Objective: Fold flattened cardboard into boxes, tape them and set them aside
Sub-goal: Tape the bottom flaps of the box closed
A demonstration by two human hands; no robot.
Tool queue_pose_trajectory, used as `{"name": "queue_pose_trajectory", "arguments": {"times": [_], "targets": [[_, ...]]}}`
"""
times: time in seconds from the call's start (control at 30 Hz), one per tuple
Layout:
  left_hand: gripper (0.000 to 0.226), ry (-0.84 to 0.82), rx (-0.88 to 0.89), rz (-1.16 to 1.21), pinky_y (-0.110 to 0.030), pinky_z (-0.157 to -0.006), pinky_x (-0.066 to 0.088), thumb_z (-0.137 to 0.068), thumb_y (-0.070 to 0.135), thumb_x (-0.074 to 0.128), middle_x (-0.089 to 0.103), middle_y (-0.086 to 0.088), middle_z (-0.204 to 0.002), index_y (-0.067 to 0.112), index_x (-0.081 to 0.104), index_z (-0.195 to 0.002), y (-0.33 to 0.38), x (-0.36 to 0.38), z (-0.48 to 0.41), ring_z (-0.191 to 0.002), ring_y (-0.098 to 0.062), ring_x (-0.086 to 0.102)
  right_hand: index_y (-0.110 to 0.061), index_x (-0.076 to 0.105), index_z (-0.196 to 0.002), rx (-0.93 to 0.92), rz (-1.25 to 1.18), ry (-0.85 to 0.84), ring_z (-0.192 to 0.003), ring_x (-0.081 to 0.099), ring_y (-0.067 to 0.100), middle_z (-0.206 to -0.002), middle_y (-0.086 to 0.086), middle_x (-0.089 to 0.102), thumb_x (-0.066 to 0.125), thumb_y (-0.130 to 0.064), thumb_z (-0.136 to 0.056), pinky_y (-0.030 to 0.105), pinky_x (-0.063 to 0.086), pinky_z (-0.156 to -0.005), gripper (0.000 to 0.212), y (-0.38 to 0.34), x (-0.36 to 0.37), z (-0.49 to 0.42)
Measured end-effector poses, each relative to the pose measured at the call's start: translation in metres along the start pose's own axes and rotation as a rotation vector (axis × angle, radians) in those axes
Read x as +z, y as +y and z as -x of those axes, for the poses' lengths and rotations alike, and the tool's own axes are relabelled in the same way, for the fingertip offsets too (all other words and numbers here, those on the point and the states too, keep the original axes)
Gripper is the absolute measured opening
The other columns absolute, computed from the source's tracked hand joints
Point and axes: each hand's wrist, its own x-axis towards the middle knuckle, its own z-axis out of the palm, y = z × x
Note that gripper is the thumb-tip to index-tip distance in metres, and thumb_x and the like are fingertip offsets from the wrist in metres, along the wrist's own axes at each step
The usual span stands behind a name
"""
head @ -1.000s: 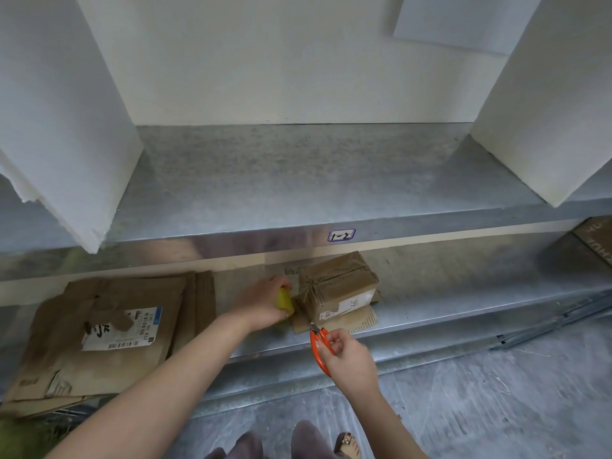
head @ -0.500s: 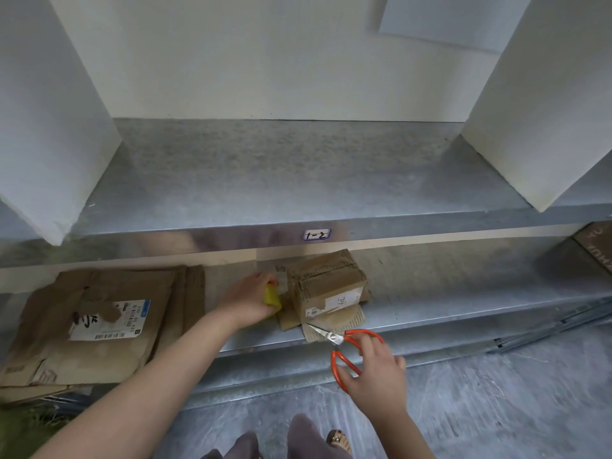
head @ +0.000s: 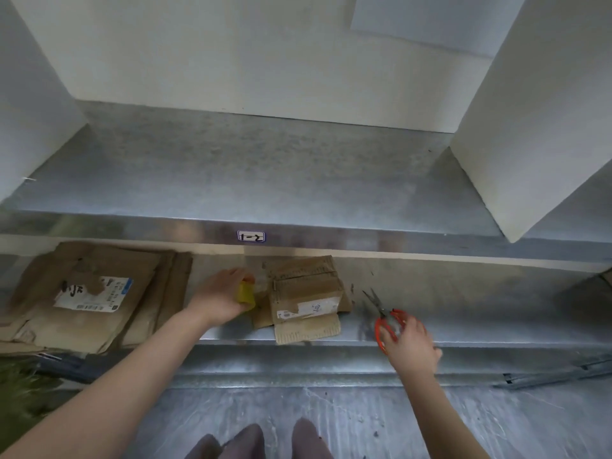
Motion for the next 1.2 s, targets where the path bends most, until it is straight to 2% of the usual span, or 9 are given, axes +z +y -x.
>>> {"name": "queue_pose_trajectory", "arguments": {"times": [0.1, 0.2, 0.33, 0.47, 0.7, 0.83, 1.0, 1.13, 1.2], "targets": [[0.044, 0.052, -0.013, -0.011, -0.03, -0.082, 0.044, -0.077, 0.044, 0.07, 0.056, 0.008, -0.121, 0.031, 0.053, -0.116, 0.002, 0.006, 0.004, -0.108, -0.02, 0.054, -0.023, 0.044, -0.131, -0.021, 0.073, -0.09, -0.125, 0.043, 0.025, -0.133, 0.003, 0.049, 0.054, -0.053, -0.09, 0.045, 0.037, -0.094, 0.052, -0.004, 0.01, -0.022], [0.04, 0.096, -0.016, -0.023, -0.03, -0.08, 0.045, -0.078, 0.047, 0.066, 0.059, 0.007, -0.118, 0.031, 0.054, -0.113, 0.006, 0.01, 0.006, -0.104, -0.021, 0.057, -0.025, 0.04, -0.137, -0.089, 0.111, -0.112, -0.127, 0.038, 0.024, -0.138, 0.001, 0.045, 0.049, -0.048, -0.093, 0.044, 0.039, -0.094, 0.05, -0.004, 0.018, -0.029], [0.04, 0.111, -0.023, -0.03, -0.029, -0.081, 0.043, -0.08, 0.045, 0.065, 0.059, 0.005, -0.119, 0.029, 0.055, -0.115, 0.01, 0.01, 0.007, -0.106, -0.023, 0.057, -0.035, 0.039, -0.142, -0.206, 0.106, -0.079, -0.137, 0.029, 0.017, -0.148, -0.008, 0.037, 0.043, -0.048, -0.095, 0.045, 0.034, -0.097, 0.048, 0.003, 0.021, -0.021], [0.041, 0.102, -0.043, -0.022, -0.027, -0.076, 0.038, -0.08, 0.044, 0.066, 0.058, 0.006, -0.122, 0.03, 0.054, -0.117, 0.014, 0.006, 0.006, -0.108, -0.021, 0.056, -0.031, 0.05, -0.135, -0.405, 0.004, 0.037, -0.137, 0.035, 0.019, -0.144, -0.005, 0.048, 0.03, -0.057, -0.091, 0.049, 0.035, -0.106, 0.055, 0.004, 0.016, -0.003], [0.037, 0.073, -0.02, -0.033, -0.026, -0.07, 0.034, -0.081, 0.042, 0.063, 0.057, 0.008, -0.12, 0.031, 0.052, -0.114, 0.014, 0.003, 0.01, -0.105, -0.019, 0.056, -0.029, 0.049, -0.139, -0.718, -0.074, 0.093, -0.138, 0.038, 0.024, -0.146, -0.001, 0.048, 0.039, -0.054, -0.092, 0.046, 0.041, -0.103, 0.054, -0.083, -0.007, 0.019], [0.035, 0.021, 0.004, 0.025, -0.026, -0.069, 0.04, -0.079, 0.042, 0.065, 0.058, 0.008, -0.116, 0.031, 0.053, -0.11, 0.009, -0.002, 0.009, -0.097, -0.018, 0.057, -0.035, 0.042, -0.144, -0.698, -0.067, -0.045, -0.142, 0.033, 0.023, -0.155, -0.004, 0.034, 0.026, -0.063, -0.089, 0.042, 0.037, -0.11, 0.064, -0.117, 0.007, 0.014], [0.039, -0.045, 0.021, 0.053, -0.029, -0.078, 0.043, -0.078, 0.04, 0.068, 0.055, 0.011, -0.116, 0.033, 0.05, -0.112, -0.006, -0.011, 0.008, -0.103, -0.018, 0.055, -0.039, 0.045, -0.141, -0.602, -0.166, -0.108, -0.128, 0.051, 0.009, -0.154, -0.022, 0.019, 0.043, -0.04, -0.101, 0.019, 0.047, -0.087, 0.04, -0.114, 0.023, 0.012], [0.038, 0.004, 0.097, -0.091, -0.027, -0.075, 0.032, -0.078, 0.024, 0.063, 0.054, 0.011, -0.116, 0.032, 0.049, -0.113, -0.008, -0.016, 0.006, -0.104, -0.018, 0.053, -0.04, 0.051, -0.137, -0.594, -0.213, -0.089, -0.119, 0.058, 0.006, -0.15, -0.026, 0.019, 0.047, -0.042, -0.099, 0.011, 0.042, -0.083, 0.038, -0.112, 0.025, 0.011], [0.041, 0.026, 0.13, -0.155, -0.026, -0.077, 0.031, -0.075, 0.016, 0.061, 0.053, 0.012, -0.118, 0.032, 0.049, -0.112, -0.008, -0.016, 0.004, -0.104, -0.016, 0.051, -0.043, 0.049, -0.137, -0.612, -0.199, -0.1, -0.118, 0.058, 0.006, -0.15, -0.026, 0.018, 0.04, -0.052, -0.098, 0.01, 0.042, -0.082, 0.041, -0.112, 0.025, 0.01]]}}
